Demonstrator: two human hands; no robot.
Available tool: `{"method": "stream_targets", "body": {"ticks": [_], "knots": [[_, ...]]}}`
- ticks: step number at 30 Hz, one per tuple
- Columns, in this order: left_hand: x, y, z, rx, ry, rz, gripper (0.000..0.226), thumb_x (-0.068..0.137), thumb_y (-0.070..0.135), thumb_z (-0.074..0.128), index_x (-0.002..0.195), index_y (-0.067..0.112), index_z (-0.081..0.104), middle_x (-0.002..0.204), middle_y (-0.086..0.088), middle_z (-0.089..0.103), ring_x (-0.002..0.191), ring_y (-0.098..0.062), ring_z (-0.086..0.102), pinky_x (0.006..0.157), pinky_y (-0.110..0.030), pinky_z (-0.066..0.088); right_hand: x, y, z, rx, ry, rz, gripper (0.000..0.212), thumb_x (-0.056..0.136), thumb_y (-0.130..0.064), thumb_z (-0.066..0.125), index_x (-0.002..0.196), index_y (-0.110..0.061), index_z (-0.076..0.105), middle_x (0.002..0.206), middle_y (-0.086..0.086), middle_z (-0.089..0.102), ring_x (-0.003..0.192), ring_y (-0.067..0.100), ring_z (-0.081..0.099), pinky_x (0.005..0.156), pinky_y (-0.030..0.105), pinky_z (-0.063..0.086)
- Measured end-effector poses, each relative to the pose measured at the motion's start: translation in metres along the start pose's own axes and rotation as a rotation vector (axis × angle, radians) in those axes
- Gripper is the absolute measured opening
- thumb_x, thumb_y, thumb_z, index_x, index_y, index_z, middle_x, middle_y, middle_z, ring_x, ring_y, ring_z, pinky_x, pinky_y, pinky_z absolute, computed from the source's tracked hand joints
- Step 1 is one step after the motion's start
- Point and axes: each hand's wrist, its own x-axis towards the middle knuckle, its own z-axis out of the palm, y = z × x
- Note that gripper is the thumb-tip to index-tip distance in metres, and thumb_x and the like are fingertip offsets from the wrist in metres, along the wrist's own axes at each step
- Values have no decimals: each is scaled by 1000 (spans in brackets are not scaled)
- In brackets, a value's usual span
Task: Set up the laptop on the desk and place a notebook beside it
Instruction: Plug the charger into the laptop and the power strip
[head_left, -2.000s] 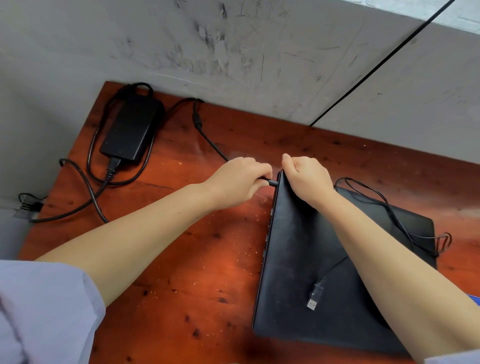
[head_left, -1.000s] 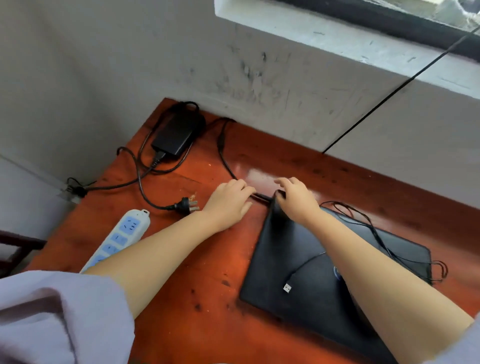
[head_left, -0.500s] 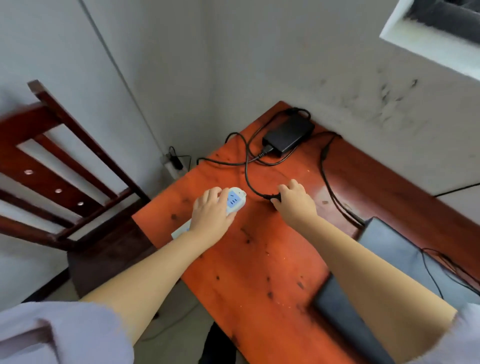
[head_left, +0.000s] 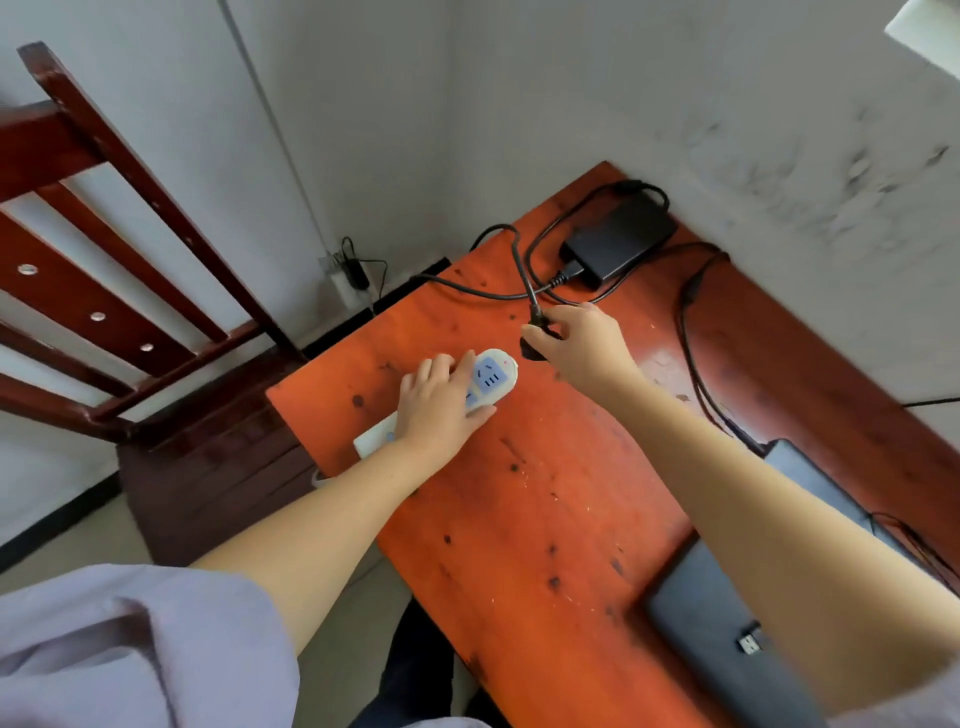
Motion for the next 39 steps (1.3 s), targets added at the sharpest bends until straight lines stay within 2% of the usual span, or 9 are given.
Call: {"method": "stream_targets", "body": {"ticks": [2,4,7,9,15,20,27,35,39], "knots": [[-3,0,1,24,-2,-45,75,83,55,51,143,17,27,129,-7,48,120,-25,41,94,-38,35,3,-16,-1,330,-139,90,16,87,-33,59,86,-18,65,88,6,66,66,17,69,58,27,59],[-9,-1,2,39,17,-93,76,84,57,50,143,15,27,131,-6,48,121,-24,41,94,-38,33,4,-20,1,534,-277,180,12,88,-27,60,86,-16,64,94,10,69,73,17,72,63,29,61],[-17,-4,3,0,74,-97,72,82,54,54,140,17,34,125,-5,51,117,-24,44,94,-37,33,7,-12,8,424,-341,161,9,89,-18,58,95,-12,60,101,13,67,84,21,70,67,32,61],[-16,-7,3,-24,91,-80,68,82,53,56,137,18,38,123,-5,52,115,-24,45,93,-37,33,9,-6,12,311,-344,105,9,89,-16,58,98,-14,60,103,8,64,91,21,66,63,27,60],[-16,-9,5,-51,114,-60,66,79,51,60,133,18,43,118,-5,54,111,-26,47,94,-38,33,13,4,14,107,-265,-115,11,87,-13,59,93,-23,60,102,-4,63,92,14,61,74,22,51],[-16,-10,6,-49,124,-54,65,79,51,60,132,18,44,117,-5,54,111,-25,47,94,-38,33,15,9,21,179,-260,-110,15,87,-12,59,96,-23,62,105,-4,65,97,13,62,85,30,52],[-16,-9,5,-53,125,-56,65,79,52,61,132,19,44,117,-5,55,110,-25,48,94,-38,34,13,9,23,179,-266,-185,20,87,-10,58,96,-27,61,102,-9,63,93,5,60,75,10,44],[-15,-11,6,-50,130,-53,65,78,51,60,131,18,44,116,-5,55,109,-25,49,93,-38,35,15,13,26,306,-278,-136,16,88,-10,57,97,-22,62,104,-5,65,94,7,65,82,28,57],[-16,-10,5,-41,138,-49,64,79,51,60,131,18,45,114,-6,56,107,-25,50,92,-38,36,13,9,26,195,-268,-209,19,88,-11,57,97,-27,60,102,-10,63,96,5,61,79,16,48]]}}
